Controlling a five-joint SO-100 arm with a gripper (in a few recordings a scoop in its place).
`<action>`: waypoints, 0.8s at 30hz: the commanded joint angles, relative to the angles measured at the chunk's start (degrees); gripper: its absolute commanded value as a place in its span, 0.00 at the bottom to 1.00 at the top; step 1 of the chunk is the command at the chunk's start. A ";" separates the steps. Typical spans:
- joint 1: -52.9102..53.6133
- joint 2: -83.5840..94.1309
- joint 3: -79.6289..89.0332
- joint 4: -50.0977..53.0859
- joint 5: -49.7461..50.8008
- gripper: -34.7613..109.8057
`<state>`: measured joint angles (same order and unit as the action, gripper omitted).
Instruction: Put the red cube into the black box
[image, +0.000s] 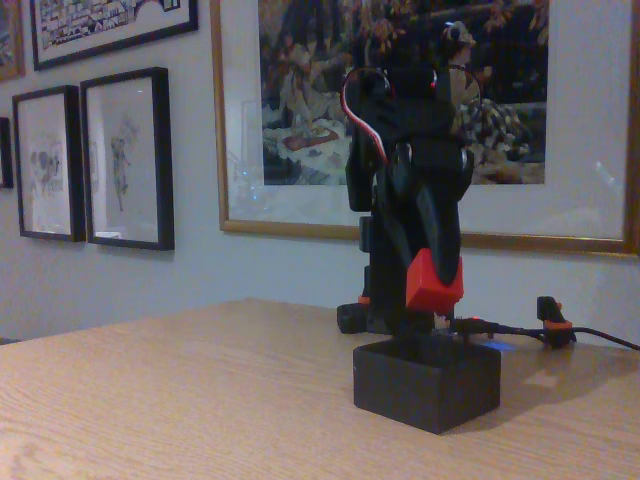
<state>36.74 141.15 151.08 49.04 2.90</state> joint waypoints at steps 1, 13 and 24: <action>1.23 -0.97 0.26 -1.76 -0.35 0.24; 1.23 -2.37 0.09 -3.43 -3.25 0.33; 0.44 -1.32 0.26 -2.11 -3.96 0.39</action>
<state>36.56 138.16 151.17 45.97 0.26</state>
